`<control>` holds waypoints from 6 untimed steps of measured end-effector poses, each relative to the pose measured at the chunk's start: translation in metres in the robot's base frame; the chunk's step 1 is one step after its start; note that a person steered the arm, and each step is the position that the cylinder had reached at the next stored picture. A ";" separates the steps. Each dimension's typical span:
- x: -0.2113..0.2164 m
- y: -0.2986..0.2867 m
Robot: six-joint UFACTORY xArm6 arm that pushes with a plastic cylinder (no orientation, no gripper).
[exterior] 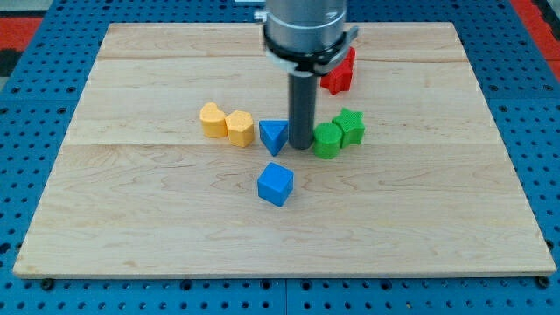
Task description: Push the blue traingle into the blue cube
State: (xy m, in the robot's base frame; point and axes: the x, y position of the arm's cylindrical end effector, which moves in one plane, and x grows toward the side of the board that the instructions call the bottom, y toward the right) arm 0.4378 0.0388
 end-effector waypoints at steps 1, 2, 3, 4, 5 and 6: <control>0.000 0.036; -0.016 0.020; -0.054 -0.045; -0.039 -0.058; -0.004 -0.053; 0.024 -0.061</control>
